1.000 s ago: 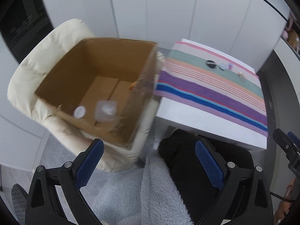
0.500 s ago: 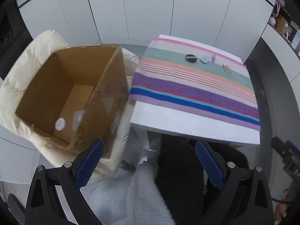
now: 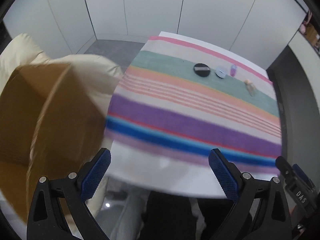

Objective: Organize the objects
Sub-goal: 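Withdraw both open tools from the box back toward the cloth, then grasp the black round puff with the left tool while the right tool grasps the clear bottle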

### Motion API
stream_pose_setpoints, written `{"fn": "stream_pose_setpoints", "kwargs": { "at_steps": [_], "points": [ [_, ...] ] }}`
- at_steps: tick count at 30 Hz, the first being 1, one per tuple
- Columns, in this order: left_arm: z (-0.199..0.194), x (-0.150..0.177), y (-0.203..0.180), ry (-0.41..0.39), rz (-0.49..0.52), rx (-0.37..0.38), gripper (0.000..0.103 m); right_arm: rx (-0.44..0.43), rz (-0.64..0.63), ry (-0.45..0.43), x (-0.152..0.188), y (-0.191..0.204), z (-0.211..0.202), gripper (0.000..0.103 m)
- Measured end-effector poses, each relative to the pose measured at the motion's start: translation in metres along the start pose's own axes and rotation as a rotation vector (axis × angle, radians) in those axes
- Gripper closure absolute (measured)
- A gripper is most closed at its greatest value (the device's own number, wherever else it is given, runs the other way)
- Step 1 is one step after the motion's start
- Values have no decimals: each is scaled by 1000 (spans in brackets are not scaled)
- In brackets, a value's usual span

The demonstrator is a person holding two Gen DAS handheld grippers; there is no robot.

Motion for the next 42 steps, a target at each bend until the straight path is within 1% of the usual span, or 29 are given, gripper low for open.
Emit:
{"fn": "stream_pose_setpoints", "kwargs": {
  "at_steps": [1, 5, 6, 8, 9, 12, 13, 16, 18, 21, 22, 23, 25, 26, 27, 28, 33, 37, 38, 40, 42],
  "points": [
    [14, -11, -6, 7, 3, -8, 4, 2, 22, 3, -12, -4, 17, 3],
    [62, -48, -31, 11, 1, -1, 4, -10, 124, 17, -51, -24, 71, 3],
    [72, -56, -36, 6, 1, -10, 4, -27, 176, 20, -62, -32, 88, 3],
    [95, -73, -48, -4, 5, -27, 4, -33, 279, 20, -79, -45, 114, 3],
    [105, -78, -53, -4, 7, -31, 4, -42, 365, 20, -89, -54, 130, 3],
    [136, -98, -69, 5, 6, -35, 4, -82, 541, 7, -113, -67, 163, 3],
    [143, -102, -72, 8, 6, -35, 4, -82, 567, 2, -120, -67, 171, 3],
    [159, -112, -80, 3, 10, -49, 4, -36, 619, -15, -148, -63, 198, 3],
    [168, -120, -85, -2, 13, -57, 4, 29, 646, -19, -166, -62, 215, 3],
    [175, -126, -93, -7, 19, -60, 4, 70, 705, 6, -178, -68, 235, 9],
    [178, -128, -96, -9, 24, -58, 4, 104, 703, -9, -184, -66, 236, 11],
    [180, -128, -99, -9, 27, -57, 4, 112, 703, -13, -188, -65, 237, 13],
    [184, -130, -105, -9, 41, -62, 4, 142, 678, 13, -196, -59, 244, 17],
    [185, -130, -108, -8, 46, -62, 4, 171, 650, 21, -200, -56, 247, 24],
    [187, -130, -110, -7, 51, -59, 4, 208, 608, 22, -202, -52, 248, 36],
    [187, -131, -112, -6, 54, -53, 4, 228, 581, 16, -202, -50, 247, 36],
    [188, -136, -117, -23, 62, -24, 4, 229, 423, -36, -192, -43, 244, 37],
    [195, -143, -127, -16, 78, 4, 4, 174, 284, -39, -183, -36, 241, 37],
    [196, -145, -130, -18, 87, 3, 4, 159, 251, -38, -180, -40, 237, 37],
    [200, -150, -138, -26, 113, -5, 4, 119, 141, -30, -176, -33, 236, 37],
    [202, -155, -145, -31, 118, -16, 5, 108, 29, -33, -171, -24, 234, 37]
  ]
}}
Point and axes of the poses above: each gripper's, at about its wrist camera, not at the fingertips, and z roughly the way its jaws point, y to its left, x to its underside, the point moved 2 cm from there along z, roughly the way its jaws point, and after that the axes turned 6 degrees about -x, right-handed, at the moved point
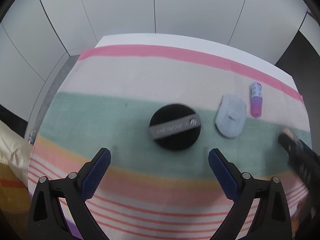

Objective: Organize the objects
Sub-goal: 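Grasp the black round puff with the left tool while the right tool grasps the clear bottle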

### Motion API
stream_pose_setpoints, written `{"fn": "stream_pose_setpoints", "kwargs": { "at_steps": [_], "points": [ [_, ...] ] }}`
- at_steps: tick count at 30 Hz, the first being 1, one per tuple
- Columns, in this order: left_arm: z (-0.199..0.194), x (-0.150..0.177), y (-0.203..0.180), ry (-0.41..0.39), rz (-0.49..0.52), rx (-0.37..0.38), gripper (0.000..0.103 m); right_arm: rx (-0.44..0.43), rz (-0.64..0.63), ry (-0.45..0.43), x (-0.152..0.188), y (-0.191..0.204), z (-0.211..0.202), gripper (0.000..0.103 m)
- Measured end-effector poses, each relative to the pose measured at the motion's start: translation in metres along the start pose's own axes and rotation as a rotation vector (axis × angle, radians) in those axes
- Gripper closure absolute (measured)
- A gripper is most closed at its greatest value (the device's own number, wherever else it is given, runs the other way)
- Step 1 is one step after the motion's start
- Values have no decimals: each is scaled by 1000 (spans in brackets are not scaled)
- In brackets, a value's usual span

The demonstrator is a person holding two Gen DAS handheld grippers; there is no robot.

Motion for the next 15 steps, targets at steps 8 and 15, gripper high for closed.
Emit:
{"fn": "stream_pose_setpoints", "kwargs": {
  "at_steps": [8, 15],
  "points": [
    [6, -14, -19, -6, 20, 6, 53, -41, -167, -2, 15, 12, -15, 37],
    [-1, -12, -18, 3, 44, -20, 54, -65, -178, 3, 23, 27, -29, 37]
  ]
}}
Point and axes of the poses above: each gripper's, at about its wrist camera, not at the fingertips, and z roughly the way its jaws point, y to its left, x to its underside, the point moved 2 cm from there along z, roughly the way its jaws point, and after that the axes turned 6 degrees about -x, right-handed, at the moved point
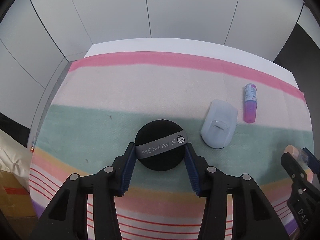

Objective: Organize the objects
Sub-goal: 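Grasp the black round puff with the left tool while the right tool grasps the clear bottle, then lift the black puff and clear pink-capped bottle off the cloth with both tools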

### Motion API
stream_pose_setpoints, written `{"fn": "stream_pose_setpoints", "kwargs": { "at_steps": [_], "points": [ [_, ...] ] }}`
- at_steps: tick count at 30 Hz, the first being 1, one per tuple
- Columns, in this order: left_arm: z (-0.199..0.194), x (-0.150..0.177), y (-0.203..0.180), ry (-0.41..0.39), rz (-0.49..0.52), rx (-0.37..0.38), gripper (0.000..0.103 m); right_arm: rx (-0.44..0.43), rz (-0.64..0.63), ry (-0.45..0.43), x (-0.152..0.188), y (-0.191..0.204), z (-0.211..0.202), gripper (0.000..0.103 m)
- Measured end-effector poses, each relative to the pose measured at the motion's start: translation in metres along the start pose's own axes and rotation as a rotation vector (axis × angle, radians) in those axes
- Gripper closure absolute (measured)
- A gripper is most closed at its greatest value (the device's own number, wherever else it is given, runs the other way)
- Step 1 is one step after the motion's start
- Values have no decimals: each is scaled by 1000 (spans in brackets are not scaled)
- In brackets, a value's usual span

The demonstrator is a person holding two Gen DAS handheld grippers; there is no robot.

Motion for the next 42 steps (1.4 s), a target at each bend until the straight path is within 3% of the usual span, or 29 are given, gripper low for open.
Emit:
{"fn": "stream_pose_setpoints", "kwargs": {
  "at_steps": [5, 11, 18, 21, 26, 30, 36, 42],
  "points": [
    [-10, 1, 5, 0, -14, 6, 54, -9, 0, 0, -6, -26, -15, 37],
    [-44, -3, 20, -20, -22, 14, 54, -10, -17, -10, -11, -19, -38, 37],
    [-125, -23, 48, -103, -13, 12, 54, 20, -64, -38, -37, -14, -84, 37],
    [-172, -29, 57, -159, 0, -18, 54, 16, -69, -58, -49, -8, -119, 37],
    [-236, -30, 73, -216, 6, 2, 54, 4, -42, -77, -71, -5, -184, 37],
    [-282, -26, 79, -222, 20, 17, 54, 7, -47, -110, -80, 6, -238, 37],
    [-336, -19, 86, -276, 45, 10, 54, 1, -63, -162, -80, 18, -301, 37],
    [-366, -9, 80, -296, 65, 13, 54, -7, -66, -178, -74, 18, -325, 37]
  ]
}}
Point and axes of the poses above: each gripper's, at about its wrist camera, not at the fingertips, and z roughly the way its jaws point, y to its left, x to its underside, the point moved 2 cm from there along z, roughly the way its jaws point, and after that the axes turned 6 degrees about -x, right-handed, at the moved point
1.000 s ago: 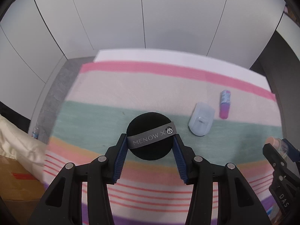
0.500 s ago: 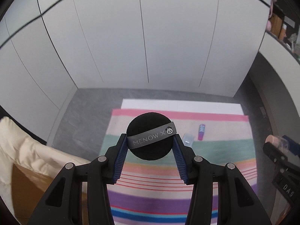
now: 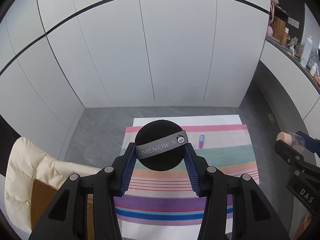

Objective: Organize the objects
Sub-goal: 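Lift the black puff and clear pink-capped bottle off the cloth with both tools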

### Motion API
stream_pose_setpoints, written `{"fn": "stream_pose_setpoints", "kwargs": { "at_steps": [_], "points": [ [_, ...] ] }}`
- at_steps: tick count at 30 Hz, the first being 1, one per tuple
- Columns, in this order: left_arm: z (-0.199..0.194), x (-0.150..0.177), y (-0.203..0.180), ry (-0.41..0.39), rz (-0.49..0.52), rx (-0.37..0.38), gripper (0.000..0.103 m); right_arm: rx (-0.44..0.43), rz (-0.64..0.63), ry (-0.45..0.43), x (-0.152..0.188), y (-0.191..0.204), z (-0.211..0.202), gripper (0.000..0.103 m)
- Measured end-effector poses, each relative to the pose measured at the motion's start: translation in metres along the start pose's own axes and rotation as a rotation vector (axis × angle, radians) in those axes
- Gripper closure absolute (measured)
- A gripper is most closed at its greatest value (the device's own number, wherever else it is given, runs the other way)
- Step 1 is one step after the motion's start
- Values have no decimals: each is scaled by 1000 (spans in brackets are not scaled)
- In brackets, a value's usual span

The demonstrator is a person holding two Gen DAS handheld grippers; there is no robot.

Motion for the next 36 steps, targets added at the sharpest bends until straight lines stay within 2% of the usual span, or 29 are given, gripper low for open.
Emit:
{"fn": "stream_pose_setpoints", "kwargs": {
  "at_steps": [10, 12, 17, 23, 30, 36],
  "points": [
    [-25, 34, -2, 5, -14, -15, 54, 4, 3, 14, 22, -10, -14, 37],
    [-30, 46, -5, -9, 5, -39, 54, 1, 12, 29, 32, -13, -14, 37],
    [-38, 75, -12, 8, 20, -7, 54, 20, 2, 68, 60, -18, -11, 37],
    [-44, 109, -18, 70, 46, 39, 54, 13, 17, 112, 98, -23, -15, 37],
    [-59, 144, -19, 82, 94, 25, 54, 6, -2, 134, 138, -19, -36, 37],
    [-68, 164, -20, 102, 111, 58, 54, 13, -6, 137, 150, -12, -50, 37]
  ]
}}
Point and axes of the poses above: each gripper's, at about its wrist camera, not at the fingertips, and z roughly the way its jaws point, y to its left, x to its underside, the point moved 2 cm from there along z, roughly the way its jaws point, and after that the axes turned 6 degrees about -x, right-handed, at the moved point
